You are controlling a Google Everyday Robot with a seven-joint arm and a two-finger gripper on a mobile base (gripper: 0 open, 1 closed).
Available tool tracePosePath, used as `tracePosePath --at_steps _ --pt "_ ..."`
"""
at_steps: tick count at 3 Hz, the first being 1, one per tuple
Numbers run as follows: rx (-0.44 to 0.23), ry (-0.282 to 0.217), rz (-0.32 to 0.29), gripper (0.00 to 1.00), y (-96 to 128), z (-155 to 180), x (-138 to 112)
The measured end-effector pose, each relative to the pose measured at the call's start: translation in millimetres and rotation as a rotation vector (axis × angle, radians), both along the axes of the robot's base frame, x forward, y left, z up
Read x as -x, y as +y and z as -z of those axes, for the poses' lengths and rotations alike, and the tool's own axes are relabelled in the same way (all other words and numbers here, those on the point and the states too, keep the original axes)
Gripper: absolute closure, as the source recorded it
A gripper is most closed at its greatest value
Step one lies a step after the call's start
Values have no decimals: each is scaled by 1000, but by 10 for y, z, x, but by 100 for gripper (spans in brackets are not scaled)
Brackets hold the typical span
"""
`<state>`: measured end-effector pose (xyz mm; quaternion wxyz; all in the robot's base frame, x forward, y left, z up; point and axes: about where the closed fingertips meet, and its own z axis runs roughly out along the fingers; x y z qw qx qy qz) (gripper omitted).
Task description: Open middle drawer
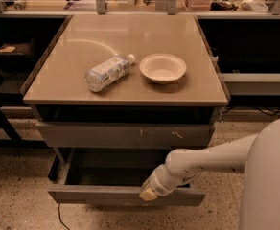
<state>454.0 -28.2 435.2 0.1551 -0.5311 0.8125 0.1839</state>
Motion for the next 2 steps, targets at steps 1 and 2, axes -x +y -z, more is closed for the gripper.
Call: tracePosePath --at_steps 1,2 --pt "2 28 1 100 -25 29 73" --pt "6 46 9 100 -33 18 126"
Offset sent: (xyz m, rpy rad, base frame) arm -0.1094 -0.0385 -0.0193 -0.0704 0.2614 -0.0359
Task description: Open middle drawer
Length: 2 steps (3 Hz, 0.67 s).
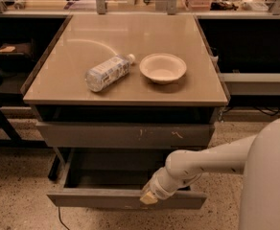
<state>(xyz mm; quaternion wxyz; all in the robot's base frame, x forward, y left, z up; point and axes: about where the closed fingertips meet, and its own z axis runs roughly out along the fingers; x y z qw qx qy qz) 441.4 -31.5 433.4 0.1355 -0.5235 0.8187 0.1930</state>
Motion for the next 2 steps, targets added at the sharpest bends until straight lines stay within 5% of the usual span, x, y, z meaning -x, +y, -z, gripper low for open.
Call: tracePosePath --at_steps 2 --pt "7 27 5 100 -8 23 121"
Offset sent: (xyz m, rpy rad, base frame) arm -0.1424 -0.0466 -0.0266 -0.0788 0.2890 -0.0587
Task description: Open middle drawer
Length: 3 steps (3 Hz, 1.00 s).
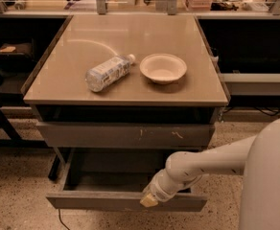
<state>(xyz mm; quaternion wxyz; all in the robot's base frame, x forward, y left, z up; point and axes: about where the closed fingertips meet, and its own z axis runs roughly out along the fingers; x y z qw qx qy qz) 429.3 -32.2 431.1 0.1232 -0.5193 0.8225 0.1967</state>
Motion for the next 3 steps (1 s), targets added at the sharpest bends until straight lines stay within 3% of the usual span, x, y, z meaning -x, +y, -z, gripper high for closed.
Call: tracePosePath --at_steps 3 --pt "11 39 2 100 -6 15 168"
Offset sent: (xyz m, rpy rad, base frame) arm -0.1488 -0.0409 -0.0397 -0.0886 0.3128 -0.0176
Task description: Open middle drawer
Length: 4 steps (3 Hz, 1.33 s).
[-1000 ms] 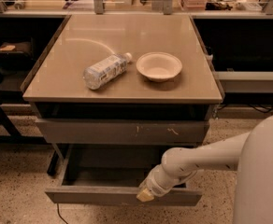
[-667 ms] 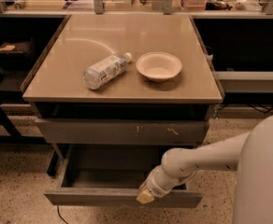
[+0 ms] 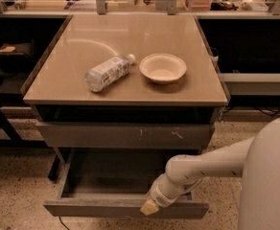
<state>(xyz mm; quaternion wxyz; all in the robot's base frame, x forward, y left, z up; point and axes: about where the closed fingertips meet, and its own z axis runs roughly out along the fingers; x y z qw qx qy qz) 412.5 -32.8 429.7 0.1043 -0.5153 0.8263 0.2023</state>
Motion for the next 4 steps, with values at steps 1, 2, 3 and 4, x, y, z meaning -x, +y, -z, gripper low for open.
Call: tracePosePath --at_steps 1,2,3,4 --pt "6 28 12 100 -18 12 99" --pt "6 28 12 100 -1 -2 105" --pt "9 42 25 100 2 -21 164" --pt "7 62 39 100 6 -48 258"
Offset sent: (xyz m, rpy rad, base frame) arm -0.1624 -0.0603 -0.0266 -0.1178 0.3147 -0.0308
